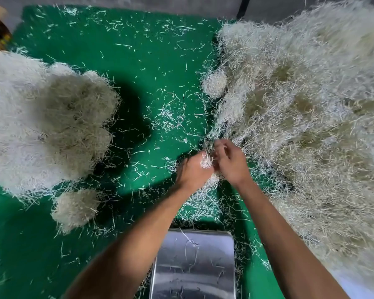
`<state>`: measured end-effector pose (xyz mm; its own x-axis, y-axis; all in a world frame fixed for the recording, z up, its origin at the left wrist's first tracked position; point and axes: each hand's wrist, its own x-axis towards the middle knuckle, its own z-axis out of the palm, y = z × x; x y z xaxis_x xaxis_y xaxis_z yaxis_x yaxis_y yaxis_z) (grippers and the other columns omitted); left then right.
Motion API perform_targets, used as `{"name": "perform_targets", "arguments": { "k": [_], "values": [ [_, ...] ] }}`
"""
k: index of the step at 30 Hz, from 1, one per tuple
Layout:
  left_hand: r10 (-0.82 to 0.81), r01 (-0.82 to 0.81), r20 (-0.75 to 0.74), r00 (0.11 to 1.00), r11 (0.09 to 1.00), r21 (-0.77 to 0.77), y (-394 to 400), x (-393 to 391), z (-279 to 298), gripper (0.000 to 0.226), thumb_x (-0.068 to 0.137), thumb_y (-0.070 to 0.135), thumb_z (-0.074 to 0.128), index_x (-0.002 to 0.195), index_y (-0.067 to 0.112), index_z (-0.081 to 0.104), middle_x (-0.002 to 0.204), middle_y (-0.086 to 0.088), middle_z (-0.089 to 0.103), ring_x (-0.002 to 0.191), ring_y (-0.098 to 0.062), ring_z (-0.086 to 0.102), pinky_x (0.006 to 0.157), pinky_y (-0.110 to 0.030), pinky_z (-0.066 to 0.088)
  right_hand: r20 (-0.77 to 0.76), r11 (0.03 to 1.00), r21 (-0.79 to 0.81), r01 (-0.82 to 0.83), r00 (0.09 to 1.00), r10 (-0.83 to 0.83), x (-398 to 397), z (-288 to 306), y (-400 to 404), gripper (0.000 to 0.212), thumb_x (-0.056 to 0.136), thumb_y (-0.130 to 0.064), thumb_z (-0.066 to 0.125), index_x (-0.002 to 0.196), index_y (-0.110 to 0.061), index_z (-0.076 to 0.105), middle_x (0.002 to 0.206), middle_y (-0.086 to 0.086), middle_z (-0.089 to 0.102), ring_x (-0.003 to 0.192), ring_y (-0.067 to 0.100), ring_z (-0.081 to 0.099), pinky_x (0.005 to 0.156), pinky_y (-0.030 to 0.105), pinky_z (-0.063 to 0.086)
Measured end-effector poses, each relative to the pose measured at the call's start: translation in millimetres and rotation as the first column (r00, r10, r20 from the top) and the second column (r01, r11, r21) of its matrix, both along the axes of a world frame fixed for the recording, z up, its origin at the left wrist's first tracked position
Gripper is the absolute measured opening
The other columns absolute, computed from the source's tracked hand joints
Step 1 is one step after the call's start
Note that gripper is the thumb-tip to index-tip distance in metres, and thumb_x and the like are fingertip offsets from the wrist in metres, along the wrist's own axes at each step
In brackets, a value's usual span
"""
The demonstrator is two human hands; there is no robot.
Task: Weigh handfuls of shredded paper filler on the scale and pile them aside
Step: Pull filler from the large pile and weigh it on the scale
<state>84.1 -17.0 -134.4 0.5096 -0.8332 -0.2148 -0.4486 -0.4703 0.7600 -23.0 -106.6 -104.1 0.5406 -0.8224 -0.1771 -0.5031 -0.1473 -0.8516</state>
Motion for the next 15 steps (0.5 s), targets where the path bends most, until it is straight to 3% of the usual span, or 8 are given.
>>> {"name": "perform_targets", "arguments": {
  "k": [2, 3, 5, 6, 8, 11, 13, 15],
  "values": [
    [-0.059, 0.059, 0.035, 0.998, 0.998, 0.0, -3, 1, 9, 0.043, 0.088, 0.027, 0.074, 0.13, 0.025, 0.063, 0.079, 0.004, 0.069, 0.056, -0.005, 0.06, 0.059, -0.031, 0.058, -0.179, 0.915, -0.382, -0.13, 0.982, 0.065, 0, -6, -1, 0.031, 0.11, -0.04, 0.037, 0.117, -0.023, 0.062, 0.07, -0.005, 0.063, 0.054, 0.003, 0.062, 0.046, 0.025, 0.053],
    [-0.055, 0.056, 0.008, 0.998, 0.998, -0.022, -2, 4, 15, 0.042, 0.086, 0.026, 0.075, 0.126, 0.024, 0.064, 0.094, 0.007, 0.069, 0.068, -0.006, 0.061, 0.067, -0.03, 0.057, -0.196, 0.86, -0.491, -0.142, 0.979, 0.05, 2, -7, -1, 0.025, 0.109, -0.034, 0.041, 0.12, -0.024, 0.062, 0.083, -0.009, 0.064, 0.063, 0.0, 0.062, 0.05, 0.026, 0.054],
    [0.042, -0.054, -0.259, 0.965, 0.998, -0.039, 8, 17, 24, 0.048, 0.085, 0.03, 0.075, 0.129, 0.021, 0.06, 0.107, 0.008, 0.062, 0.069, -0.007, 0.056, 0.063, -0.022, 0.05, -0.279, 0.772, -0.604, -0.198, 0.96, 0.029, 4, -11, -10, 0.033, 0.105, -0.035, 0.05, 0.136, -0.025, 0.058, 0.128, -0.001, 0.061, 0.11, 0.011, 0.06, 0.097, 0.046, 0.056],
    [0.143, -0.163, -0.441, 0.886, 0.987, -0.006, 16, 23, 31, 0.052, 0.087, 0.028, 0.074, 0.135, 0.019, 0.057, 0.108, 0.002, 0.064, 0.067, -0.01, 0.057, 0.059, -0.023, 0.049, -0.373, 0.785, -0.558, -0.269, 0.926, 0.053, 3, -10, -16, 0.042, 0.106, -0.041, 0.05, 0.145, -0.025, 0.051, 0.149, 0.001, 0.05, 0.133, 0.019, 0.048, 0.114, 0.048, 0.035],
    [0.341, -0.385, -0.644, 0.685, 0.92, 0.078, 31, 36, 39, 0.057, 0.091, 0.026, 0.072, 0.143, 0.016, 0.051, 0.122, -0.006, 0.061, 0.097, -0.023, 0.066, 0.078, -0.033, 0.052, -0.426, 0.909, -0.272, -0.317, 0.886, 0.182, 4, -3, -13, 0.052, 0.108, -0.047, 0.041, 0.153, -0.018, 0.042, 0.155, 0.009, 0.045, 0.142, 0.029, 0.043, 0.12, 0.054, 0.022],
    [0.316, -0.352, -0.739, 0.595, 0.929, 0.115, 40, 44, 51, 0.055, 0.091, 0.048, 0.065, 0.141, 0.029, 0.052, 0.146, -0.004, 0.047, 0.136, -0.023, 0.044, 0.111, -0.045, 0.035, -0.176, 0.964, 0.017, -0.266, 0.948, 0.265, 13, -1, 27, 0.032, 0.109, -0.019, 0.043, 0.132, 0.0, 0.056, 0.108, 0.011, 0.066, 0.086, 0.018, 0.064, 0.09, 0.029, 0.058],
    [0.232, -0.276, -0.838, 0.494, 0.956, 0.102, 44, 44, 60, 0.038, 0.092, 0.053, 0.062, 0.115, 0.024, 0.072, 0.132, -0.011, 0.065, 0.11, -0.017, 0.066, 0.098, -0.041, 0.054, -0.102, 0.962, 0.032, -0.27, 0.957, 0.272, 21, 1, 48, 0.029, 0.099, 0.002, 0.05, 0.126, -0.001, 0.06, 0.109, 0.008, 0.065, 0.087, 0.017, 0.064, 0.075, 0.022, 0.059],
    [0.193, -0.28, -0.843, 0.502, 0.959, 0.053, 46, 47, 58, 0.027, 0.091, 0.05, 0.064, 0.092, 0.027, 0.079, 0.104, -0.003, 0.076, 0.085, -0.01, 0.074, 0.075, -0.028, 0.058, -0.161, 0.954, -0.102, -0.282, 0.951, 0.264, 26, 5, 46, 0.041, 0.093, 0.001, 0.056, 0.133, -0.006, 0.059, 0.136, -0.002, 0.055, 0.11, 0.014, 0.064, 0.094, 0.034, 0.059]
  ]
}}
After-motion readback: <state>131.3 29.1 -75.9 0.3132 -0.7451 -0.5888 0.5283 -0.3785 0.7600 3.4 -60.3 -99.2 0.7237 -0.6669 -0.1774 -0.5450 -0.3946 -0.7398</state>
